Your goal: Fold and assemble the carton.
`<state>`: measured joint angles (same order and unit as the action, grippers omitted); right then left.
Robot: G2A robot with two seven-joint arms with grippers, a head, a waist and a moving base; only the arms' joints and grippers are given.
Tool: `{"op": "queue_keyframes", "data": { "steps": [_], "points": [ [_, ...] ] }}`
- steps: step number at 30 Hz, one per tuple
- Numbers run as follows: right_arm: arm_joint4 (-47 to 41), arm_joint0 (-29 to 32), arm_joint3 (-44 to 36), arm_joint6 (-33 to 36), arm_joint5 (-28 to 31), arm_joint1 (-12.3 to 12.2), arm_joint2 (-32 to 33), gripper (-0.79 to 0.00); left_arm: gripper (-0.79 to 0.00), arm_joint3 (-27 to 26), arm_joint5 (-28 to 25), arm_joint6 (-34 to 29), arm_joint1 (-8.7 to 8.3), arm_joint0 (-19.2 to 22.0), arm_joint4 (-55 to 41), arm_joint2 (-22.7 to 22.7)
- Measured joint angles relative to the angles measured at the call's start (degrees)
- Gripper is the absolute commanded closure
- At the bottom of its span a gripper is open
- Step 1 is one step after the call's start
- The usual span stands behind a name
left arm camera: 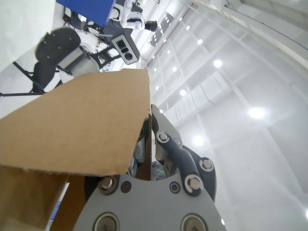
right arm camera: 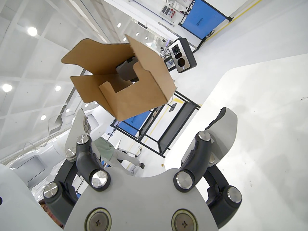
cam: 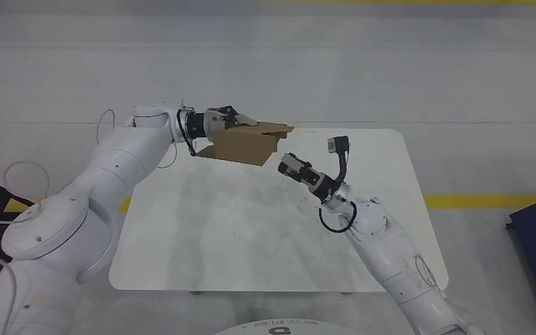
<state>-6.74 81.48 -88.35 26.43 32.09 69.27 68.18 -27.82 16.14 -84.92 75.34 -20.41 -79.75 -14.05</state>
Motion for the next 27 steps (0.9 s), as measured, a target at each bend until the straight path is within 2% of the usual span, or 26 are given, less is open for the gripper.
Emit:
{"op": "queue_keyframes", "data": {
  "steps": [9, 18, 27],
  "points": [
    [1.34, -1.17, 0.47, -1.36, -2.45, 0.34, -1.24, -0.785, 0.000, 0.94, -0.80, 1.91, 1.12, 0.01, 4.85, -1.76],
    [1.70, -3.70, 2.22, -2.48, -5.97, 0.94, -2.96, -0.785, 0.000, 1.50, -0.37, -2.07, 1.56, -0.52, 6.51, -4.41],
    [2.29, -5.24, 3.48, -2.90, -7.23, 1.39, -4.28, -0.785, 0.000, 1.35, -0.08, -2.94, 2.09, -1.11, 8.98, -6.44]
  ]
}}
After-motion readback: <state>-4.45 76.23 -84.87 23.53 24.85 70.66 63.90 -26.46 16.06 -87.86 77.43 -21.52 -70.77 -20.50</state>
